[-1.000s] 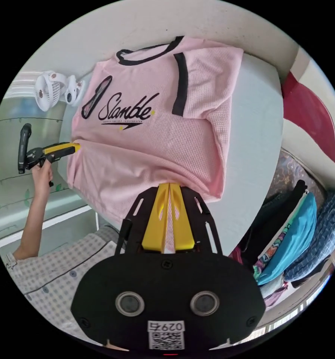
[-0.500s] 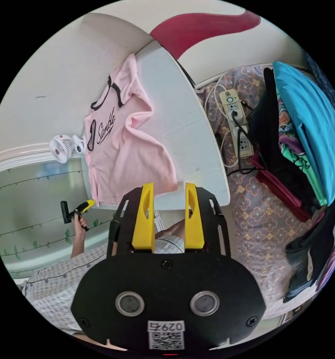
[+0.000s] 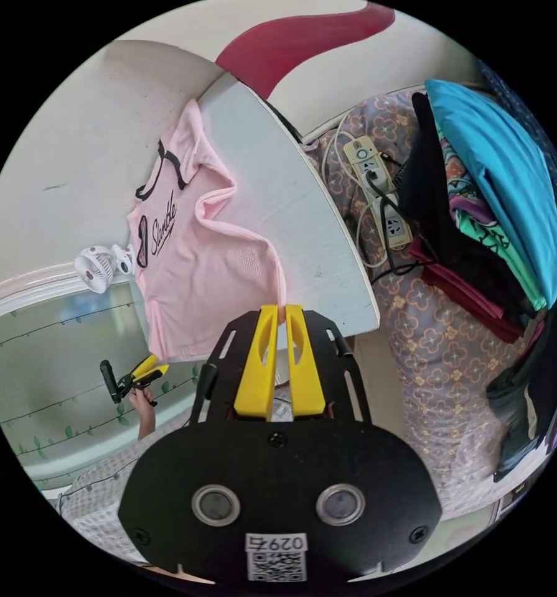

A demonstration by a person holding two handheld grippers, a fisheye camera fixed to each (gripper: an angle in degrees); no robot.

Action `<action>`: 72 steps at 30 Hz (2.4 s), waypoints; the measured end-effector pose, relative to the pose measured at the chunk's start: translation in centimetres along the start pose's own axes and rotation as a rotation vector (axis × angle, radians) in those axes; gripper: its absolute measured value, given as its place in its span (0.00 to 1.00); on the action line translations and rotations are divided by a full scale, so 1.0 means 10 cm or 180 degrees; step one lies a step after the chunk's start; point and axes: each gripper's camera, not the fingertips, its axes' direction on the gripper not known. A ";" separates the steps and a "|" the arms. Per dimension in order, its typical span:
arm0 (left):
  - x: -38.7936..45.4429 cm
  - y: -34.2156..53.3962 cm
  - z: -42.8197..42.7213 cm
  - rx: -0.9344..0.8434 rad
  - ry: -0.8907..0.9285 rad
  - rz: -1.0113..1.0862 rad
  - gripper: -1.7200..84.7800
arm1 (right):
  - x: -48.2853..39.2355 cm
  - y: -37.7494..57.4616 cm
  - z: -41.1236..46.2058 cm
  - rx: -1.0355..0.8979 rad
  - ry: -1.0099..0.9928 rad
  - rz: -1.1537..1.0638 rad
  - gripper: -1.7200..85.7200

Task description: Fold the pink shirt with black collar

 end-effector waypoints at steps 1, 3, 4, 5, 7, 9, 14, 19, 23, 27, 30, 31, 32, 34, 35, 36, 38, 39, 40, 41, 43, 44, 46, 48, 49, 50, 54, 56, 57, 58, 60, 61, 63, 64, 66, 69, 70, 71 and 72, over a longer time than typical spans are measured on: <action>0.03 0.00 0.01 0.0014 -0.0026 0.0001 0.28 | 0.02 0.05 -0.10 0.0064 0.0005 -0.0015 0.03; 0.06 0.02 -0.01 0.0056 0.0055 0.0028 0.25 | 0.06 0.12 -0.22 0.0102 -0.0045 -0.0038 0.03; 0.04 0.06 -0.03 0.0091 0.0177 -0.0021 0.24 | 0.09 0.16 -0.28 0.0094 -0.0095 -0.0064 0.03; 0.02 0.09 -0.04 0.0111 0.0247 -0.0061 0.23 | 0.11 0.17 -0.30 0.0085 -0.0116 -0.0075 0.03; -0.10 0.26 -0.05 0.0126 0.0534 -0.0300 0.23 | 0.19 0.24 -0.37 0.0055 -0.0120 -0.0081 0.03; -0.24 0.47 -0.05 0.0212 0.0723 -0.0542 0.23 | 0.25 0.27 -0.38 0.0018 -0.0128 -0.0088 0.03; -0.69 0.95 0.16 0.0401 0.1177 -0.1066 0.23 | 0.40 0.37 -0.36 -0.0005 -0.0221 0.0004 0.03; -0.99 0.96 0.21 0.0816 0.1592 -0.1052 0.22 | 0.49 0.47 -0.39 -0.0073 -0.0156 0.0019 0.03; -0.91 0.83 0.22 0.0673 0.1725 -0.0712 0.19 | 0.55 0.55 -0.45 -0.0015 -0.0263 0.0033 0.03; -0.70 0.79 0.21 0.0333 0.1356 -0.0398 0.13 | 0.59 0.69 -0.49 0.0081 -0.0522 0.0033 0.03; -0.66 0.83 0.06 0.0380 0.1292 -0.0350 0.03 | 0.63 0.81 -0.50 0.0160 -0.0752 0.0031 0.03; -0.69 0.86 -0.02 0.0399 0.1230 -0.0443 0.02 | 0.66 0.87 -0.52 0.0224 -0.0860 0.0044 0.03; -0.72 0.87 -0.05 0.0392 0.1214 -0.0492 0.02 | 0.67 0.90 -0.53 0.0263 -0.0921 0.0052 0.03; -0.85 0.92 -0.13 0.0394 0.1347 -0.0613 0.01 | 0.76 1.02 -0.58 0.0412 -0.1138 0.0124 0.03; -0.89 0.94 -0.14 0.0393 0.1406 -0.0643 0.01 | 0.78 1.05 -0.59 0.0437 -0.1183 0.0145 0.03; -0.94 0.97 -0.17 0.0368 0.1515 -0.0674 0.01 | 0.83 1.10 -0.61 0.0468 -0.1267 0.0175 0.03; -0.99 1.03 -0.22 0.0326 0.1630 -0.0657 0.01 | 0.88 1.19 -0.61 0.0462 -0.1303 0.0204 0.03; -1.00 1.09 -0.26 0.0270 0.1678 -0.0632 0.01 | 0.90 1.25 -0.61 0.0414 -0.1266 0.0213 0.03; -0.99 1.15 -0.30 0.0214 0.1707 -0.0615 0.01 | 0.92 1.33 -0.60 0.0346 -0.1228 0.0219 0.03; -0.98 1.19 -0.32 0.0187 0.1722 -0.0609 0.01 | 0.92 1.36 -0.59 0.0309 -0.1223 0.0221 0.03; -0.90 1.34 -0.40 0.0097 0.1769 -0.0598 0.01 | 0.96 1.52 -0.54 0.0189 -0.1327 0.0279 0.03; -0.87 1.37 -0.43 0.0088 0.1768 -0.0603 0.01 | 0.97 1.55 -0.53 0.0177 -0.1382 0.0294 0.03; -0.76 1.40 -0.59 0.0102 0.1719 -0.0597 0.01 | 0.95 1.61 -0.51 0.0240 -0.1691 0.0340 0.03; -0.67 1.26 -0.83 0.0227 0.1589 -0.0487 0.01 | 0.87 1.51 -0.53 0.0346 -0.1924 0.0280 0.03; -0.61 1.09 -1.04 0.0357 0.1455 -0.0397 0.01 | 0.77 1.36 -0.55 0.0390 -0.2052 0.0183 0.03; -0.59 0.99 -1.15 0.0420 0.1383 -0.0346 0.01 | 0.70 1.26 -0.56 0.0396 -0.2098 0.0116 0.03; -0.38 -0.04 -1.91 0.0827 0.0735 -0.0001 0.01 | 0.06 0.23 -0.62 0.0303 -0.1967 -0.0448 0.03; -0.28 -0.56 -2.13 0.0916 0.0431 0.0046 0.01 | -0.25 -0.33 -0.58 0.0240 -0.1760 -0.0545 0.03; -0.21 -0.91 -2.23 0.0917 0.0165 -0.0015 0.02 | -0.47 -0.70 -0.53 0.0237 -0.1635 -0.0599 0.03; -0.17 -1.29 -2.26 0.0848 -0.0039 -0.0151 0.02 | -0.66 -1.07 -0.43 0.0249 -0.1448 -0.0618 0.04; -0.20 -1.83 -2.21 0.0758 -0.0191 -0.0415 0.04 | -0.87 -1.64 -0.17 0.0173 -0.1046 -0.0591 0.04; -0.25 -2.16 -2.09 0.0627 -0.0208 -0.0569 0.06 | -0.96 -1.97 0.07 -0.0002 -0.0862 -0.0525 0.05; -0.31 -2.53 -1.86 0.0249 -0.0246 -0.0755 0.12 | -1.05 -2.27 0.38 -0.0169 -0.0745 -0.0427 0.07; -0.32 -2.63 -1.75 0.0137 -0.0181 -0.0856 0.20 | -1.12 -2.33 0.50 -0.0129 -0.0781 -0.0483 0.07; -0.30 -2.61 -1.61 0.0193 -0.0074 -0.0992 0.24 | -1.22 -2.29 0.66 -0.0065 -0.0794 -0.0717 0.06; -0.21 -2.44 -1.27 0.0131 0.0197 -0.1000 0.21 | -1.35 -2.02 1.08 -0.0165 -0.0661 -0.1005 0.03; -0.16 -2.38 -1.10 0.0027 0.0302 -0.0977 0.18 | -1.43 -1.90 1.30 -0.0305 -0.0668 -0.1151 0.03; -0.14 -2.36 -1.01 -0.0038 0.0312 -0.0977 0.17 | -1.48 -1.83 1.42 -0.0386 -0.0675 -0.1224 0.02; -0.10 -2.31 -0.84 -0.0155 0.0248 -0.0990 0.14 | -1.59 -1.69 1.66 -0.0536 -0.0623 -0.1324 0.02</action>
